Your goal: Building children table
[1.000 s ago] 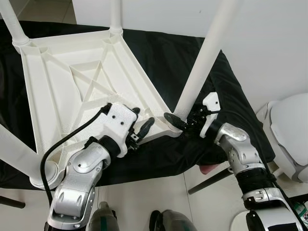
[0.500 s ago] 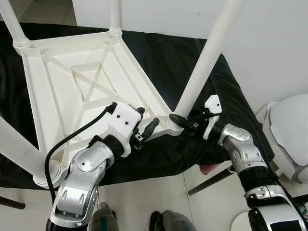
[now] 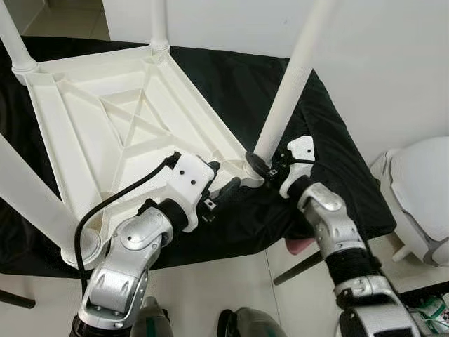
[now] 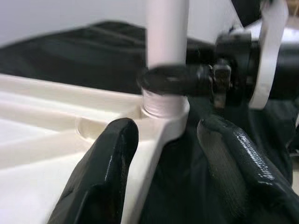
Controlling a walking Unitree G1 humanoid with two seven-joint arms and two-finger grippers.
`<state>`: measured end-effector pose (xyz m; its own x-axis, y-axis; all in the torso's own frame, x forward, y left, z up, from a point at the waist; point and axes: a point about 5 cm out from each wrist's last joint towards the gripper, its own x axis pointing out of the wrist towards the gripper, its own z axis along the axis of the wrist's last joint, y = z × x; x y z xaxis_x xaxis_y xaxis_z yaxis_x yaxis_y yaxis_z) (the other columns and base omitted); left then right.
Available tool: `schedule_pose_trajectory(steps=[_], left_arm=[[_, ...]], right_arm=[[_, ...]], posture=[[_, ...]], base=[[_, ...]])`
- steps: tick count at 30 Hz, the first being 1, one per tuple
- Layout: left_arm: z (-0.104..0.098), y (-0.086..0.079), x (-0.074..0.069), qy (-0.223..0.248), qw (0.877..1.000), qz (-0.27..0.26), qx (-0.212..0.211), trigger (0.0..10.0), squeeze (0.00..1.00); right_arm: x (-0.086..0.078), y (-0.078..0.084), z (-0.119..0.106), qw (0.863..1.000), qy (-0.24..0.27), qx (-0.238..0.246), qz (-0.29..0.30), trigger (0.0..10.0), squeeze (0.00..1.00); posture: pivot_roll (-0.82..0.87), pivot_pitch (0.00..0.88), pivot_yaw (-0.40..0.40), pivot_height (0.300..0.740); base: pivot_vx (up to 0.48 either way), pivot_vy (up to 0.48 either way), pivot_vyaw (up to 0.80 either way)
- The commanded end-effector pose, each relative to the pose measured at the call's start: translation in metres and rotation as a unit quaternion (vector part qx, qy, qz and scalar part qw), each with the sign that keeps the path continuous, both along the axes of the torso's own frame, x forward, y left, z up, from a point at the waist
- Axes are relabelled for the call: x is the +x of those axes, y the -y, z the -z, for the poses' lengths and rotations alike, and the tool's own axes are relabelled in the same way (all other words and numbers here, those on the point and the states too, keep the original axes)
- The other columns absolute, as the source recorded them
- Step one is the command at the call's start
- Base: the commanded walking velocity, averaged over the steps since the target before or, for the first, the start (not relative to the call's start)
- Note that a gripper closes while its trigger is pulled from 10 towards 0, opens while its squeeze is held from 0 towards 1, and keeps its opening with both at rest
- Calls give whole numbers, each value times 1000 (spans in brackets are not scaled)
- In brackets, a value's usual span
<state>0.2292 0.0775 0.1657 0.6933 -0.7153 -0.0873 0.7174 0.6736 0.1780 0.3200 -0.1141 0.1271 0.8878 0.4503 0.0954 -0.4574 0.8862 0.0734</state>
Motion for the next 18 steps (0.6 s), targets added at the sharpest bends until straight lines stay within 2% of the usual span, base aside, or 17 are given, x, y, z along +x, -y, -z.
schedule_pose_trajectory(steps=[1,6,7,8,9,11,12,15,17,18], left_arm=[[1,4,-1,4,1000,11,8,10000,0],[1,6,0,8,1000,11,10,10000,0],[1,6,1,9,1000,11,10,10000,0],[1,6,1,9,1000,11,10,10000,0],[1,7,2,10,1000,11,10,10000,0],[1,7,2,10,1000,11,10,10000,0],[0,7,2,12,1000,11,8,10000,0],[-1,8,3,13,1000,12,7,10000,0],[-3,9,4,18,1000,15,6,10000,0],[-3,9,4,18,1000,15,6,10000,0]], right_arm=[[-2,-1,9,1000,-27,3,10,0,0],[-5,-10,13,997,-46,25,56,0,0],[-7,-12,13,996,-44,29,76,2588,0],[-7,-12,13,996,-44,29,76,2588,0],[-9,-13,12,995,-40,28,88,3647,0],[-9,-13,12,995,-40,28,88,3647,0],[-9,-12,10,995,-35,30,90,10000,0],[-8,-11,8,995,-30,30,87,10000,0],[-5,-5,1,999,-13,24,24,10000,0],[-5,-5,1,999,-13,24,24,10000,0]], posture=[[-1,21,-99,740],[-7,11,-106,740],[-11,11,-107,740],[-11,11,-107,740],[-11,11,-107,740],[-11,11,-107,740],[-15,12,-108,740],[-16,11,-108,740],[-17,13,-108,740],[-17,13,-108,740]], base=[[0,0,0],[0,0,0],[0,0,0],[0,0,0],[0,0,0],[0,0,0],[0,0,0],[0,0,0],[0,0,0],[0,0,0]])
